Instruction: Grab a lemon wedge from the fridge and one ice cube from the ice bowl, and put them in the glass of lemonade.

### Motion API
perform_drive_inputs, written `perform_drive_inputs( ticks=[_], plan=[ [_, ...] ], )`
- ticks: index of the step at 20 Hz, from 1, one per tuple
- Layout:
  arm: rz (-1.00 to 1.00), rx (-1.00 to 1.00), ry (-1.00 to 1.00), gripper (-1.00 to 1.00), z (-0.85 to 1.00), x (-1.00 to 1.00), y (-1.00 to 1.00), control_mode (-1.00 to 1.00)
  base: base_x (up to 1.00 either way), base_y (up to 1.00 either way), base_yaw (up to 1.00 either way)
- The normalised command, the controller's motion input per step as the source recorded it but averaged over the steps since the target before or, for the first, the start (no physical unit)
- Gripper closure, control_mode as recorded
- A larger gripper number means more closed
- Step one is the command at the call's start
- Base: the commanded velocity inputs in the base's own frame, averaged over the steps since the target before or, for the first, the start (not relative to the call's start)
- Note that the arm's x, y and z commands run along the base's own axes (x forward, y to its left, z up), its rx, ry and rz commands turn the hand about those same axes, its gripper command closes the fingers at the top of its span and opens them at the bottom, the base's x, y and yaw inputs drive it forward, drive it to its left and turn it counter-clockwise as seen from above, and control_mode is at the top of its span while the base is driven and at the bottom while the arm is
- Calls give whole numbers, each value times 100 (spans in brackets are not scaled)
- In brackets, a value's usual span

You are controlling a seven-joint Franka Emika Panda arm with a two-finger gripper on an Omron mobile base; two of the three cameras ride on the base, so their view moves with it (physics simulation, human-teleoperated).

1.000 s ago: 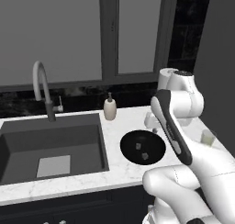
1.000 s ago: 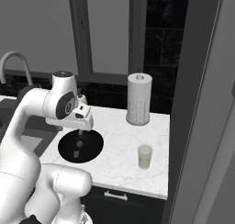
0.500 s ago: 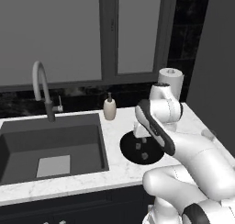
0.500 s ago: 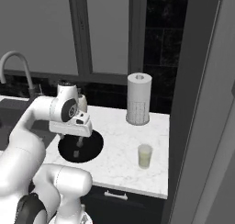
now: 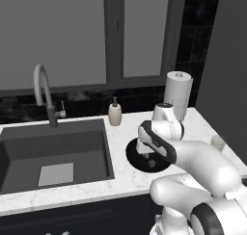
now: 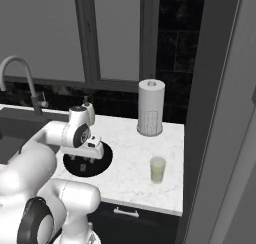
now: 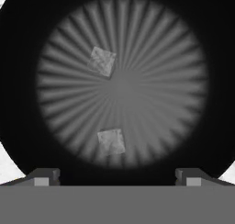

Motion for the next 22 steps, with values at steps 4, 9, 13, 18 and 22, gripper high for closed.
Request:
perform_drive_inputs(
  ticks=[4, 9, 13, 18, 22],
  plan=[
    [0, -2, 0, -100, -9, 30, 0, -100, 0, 0, 0],
    [0, -1, 0, -100, -8, 30, 0, -100, 0, 0, 0],
    [0, 0, 0, -100, -3, 19, 0, -100, 0, 0, 0],
    [0, 0, 0, -100, -8, 0, 0, -100, 0, 0, 0],
    [0, 0, -8, -100, -4, -38, 0, -100, 0, 0, 0]
  ],
)
